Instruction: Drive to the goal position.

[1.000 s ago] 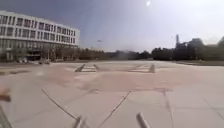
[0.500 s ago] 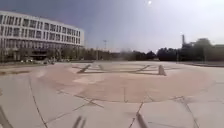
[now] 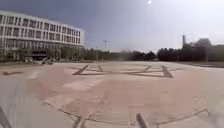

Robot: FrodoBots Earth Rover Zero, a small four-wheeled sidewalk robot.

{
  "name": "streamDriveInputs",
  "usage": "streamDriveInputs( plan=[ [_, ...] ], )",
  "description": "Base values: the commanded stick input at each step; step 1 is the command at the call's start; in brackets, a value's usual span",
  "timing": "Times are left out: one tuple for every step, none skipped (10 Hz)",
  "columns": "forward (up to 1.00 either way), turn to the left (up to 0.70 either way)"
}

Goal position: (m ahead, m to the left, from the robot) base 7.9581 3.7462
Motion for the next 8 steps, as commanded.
streamDriveInputs(
  plan=[
    [1.00, 0.00],
    [1.00, 0.00],
    [1.00, 0.00],
    [1.00, 0.03],
    [1.00, 0.40],
    [1.00, 0.40],
    [1.00, 0.40],
    [1.00, 0.40]
  ],
)
